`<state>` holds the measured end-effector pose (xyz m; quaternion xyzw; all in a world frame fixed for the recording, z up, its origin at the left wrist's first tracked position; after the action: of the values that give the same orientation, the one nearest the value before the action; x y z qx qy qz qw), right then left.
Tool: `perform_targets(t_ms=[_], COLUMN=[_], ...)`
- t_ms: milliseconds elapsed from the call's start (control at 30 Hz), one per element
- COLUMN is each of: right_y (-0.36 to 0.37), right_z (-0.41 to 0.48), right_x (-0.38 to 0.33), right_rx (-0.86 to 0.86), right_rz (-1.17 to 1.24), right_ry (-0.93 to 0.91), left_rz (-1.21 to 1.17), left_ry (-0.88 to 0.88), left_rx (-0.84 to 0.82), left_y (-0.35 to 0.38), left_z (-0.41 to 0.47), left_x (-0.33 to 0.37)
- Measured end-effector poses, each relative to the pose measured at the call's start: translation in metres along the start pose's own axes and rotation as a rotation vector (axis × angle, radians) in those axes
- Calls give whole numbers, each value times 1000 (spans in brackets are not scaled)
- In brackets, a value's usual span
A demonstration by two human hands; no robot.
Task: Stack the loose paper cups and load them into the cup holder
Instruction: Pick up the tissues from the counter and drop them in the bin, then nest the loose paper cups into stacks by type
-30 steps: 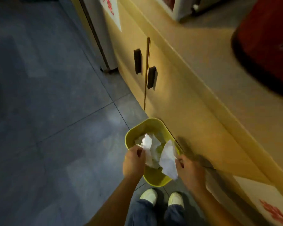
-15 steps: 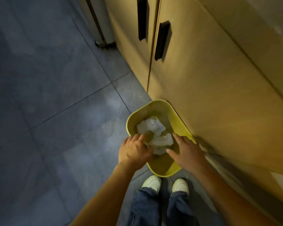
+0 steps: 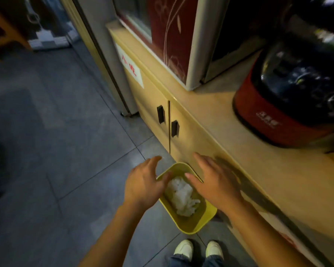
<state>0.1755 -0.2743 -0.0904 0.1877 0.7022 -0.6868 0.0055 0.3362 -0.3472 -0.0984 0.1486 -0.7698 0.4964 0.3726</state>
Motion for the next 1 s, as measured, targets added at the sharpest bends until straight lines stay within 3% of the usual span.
perform_targets(t_ms=[233, 433, 767, 1000], right_y=[-125, -201, -277, -302], right_z=[-34, -96, -236, -316], right_x=[2, 34, 137, 215], right_rx=[208, 353, 543, 609], right_rz=[-67, -142, -105, -123], right_ry=[73, 226, 581, 814], left_rz=[-46, -82, -154, -184], left_ry=[206, 427, 713, 799], left_rx=[27, -41, -307, -426], left_y=[-45, -35, 65, 143], left_z=[-29, -63, -136, -179], left_x=[116, 206, 352, 426])
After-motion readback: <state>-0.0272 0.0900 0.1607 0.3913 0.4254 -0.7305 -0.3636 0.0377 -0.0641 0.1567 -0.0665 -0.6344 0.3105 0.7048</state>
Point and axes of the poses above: each hand's wrist, its own z-axis towards the middle knuckle, its own y-axis out of the palm, x = y × z, the point moved 5 cm from there along z, towards the middle knuckle, and after that the axes turned 13 degrees about -z, right-handed, at the moved point
